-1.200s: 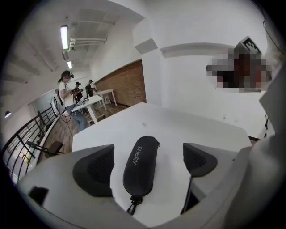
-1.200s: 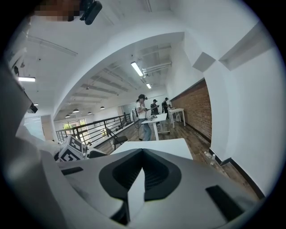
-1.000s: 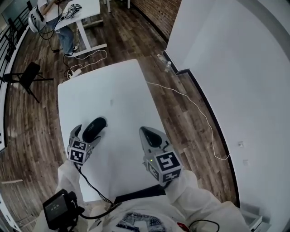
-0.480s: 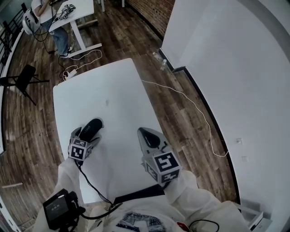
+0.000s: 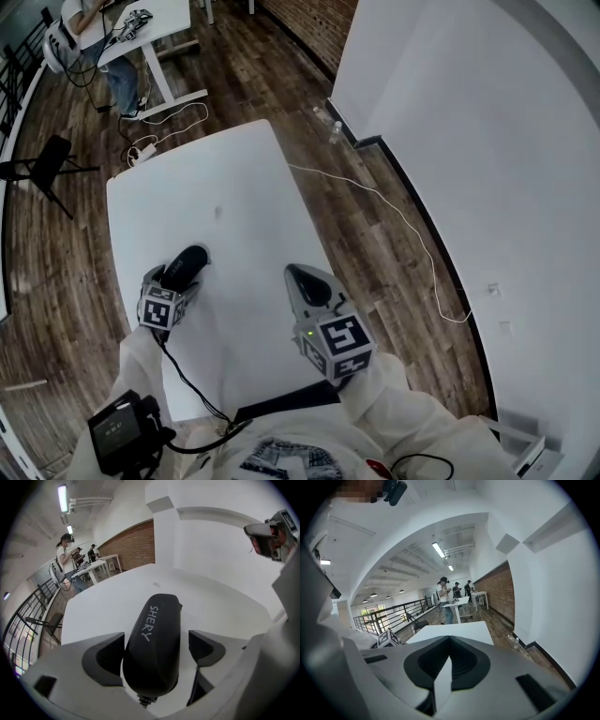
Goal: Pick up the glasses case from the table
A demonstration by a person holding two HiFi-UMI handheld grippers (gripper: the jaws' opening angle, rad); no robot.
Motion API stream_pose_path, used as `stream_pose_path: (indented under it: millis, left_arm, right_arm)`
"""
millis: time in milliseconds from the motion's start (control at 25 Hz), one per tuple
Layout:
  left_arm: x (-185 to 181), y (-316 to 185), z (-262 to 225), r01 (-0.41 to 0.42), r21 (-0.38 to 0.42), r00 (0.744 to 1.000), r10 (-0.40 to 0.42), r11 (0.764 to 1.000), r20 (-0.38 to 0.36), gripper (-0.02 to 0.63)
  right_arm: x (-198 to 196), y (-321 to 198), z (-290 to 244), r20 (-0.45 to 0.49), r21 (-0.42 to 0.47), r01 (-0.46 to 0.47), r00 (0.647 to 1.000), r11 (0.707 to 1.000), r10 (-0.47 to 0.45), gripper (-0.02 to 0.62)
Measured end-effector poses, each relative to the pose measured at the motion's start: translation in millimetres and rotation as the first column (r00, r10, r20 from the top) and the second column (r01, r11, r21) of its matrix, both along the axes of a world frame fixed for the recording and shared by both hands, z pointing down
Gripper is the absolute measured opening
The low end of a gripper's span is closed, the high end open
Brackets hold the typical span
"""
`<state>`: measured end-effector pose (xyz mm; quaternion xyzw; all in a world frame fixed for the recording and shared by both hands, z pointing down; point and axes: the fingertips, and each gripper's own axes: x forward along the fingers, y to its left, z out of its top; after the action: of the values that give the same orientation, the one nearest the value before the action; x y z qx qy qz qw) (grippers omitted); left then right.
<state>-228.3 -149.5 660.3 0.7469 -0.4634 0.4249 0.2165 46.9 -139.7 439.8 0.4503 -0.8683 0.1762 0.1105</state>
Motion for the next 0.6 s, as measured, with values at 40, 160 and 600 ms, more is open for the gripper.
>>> stream_pose_path:
  millis: [40, 160, 600]
  left_arm:
    - [-2, -1, 0, 0.001, 0.002, 1.0, -0.001, 1.0, 0.012, 0.44]
    - [-5, -2, -1, -0.005, 0.006, 0.999, 0.004, 1.0, 0.054, 0.385]
    - [7, -3, -24, -0.003, 0.027, 0.999, 0.001, 1.0, 0.048, 0.37]
  right_arm:
    - [0, 0, 1, 0.0, -0.002, 0.0, 1.0, 1.0, 0.0, -0.014]
    - [1, 0, 3, 0.003, -0.008, -0.001, 1.0, 1.0, 0.001, -0.015]
    - [1, -2, 3, 0.006, -0.006, 0.0, 1.0, 1.0, 0.0, -0.014]
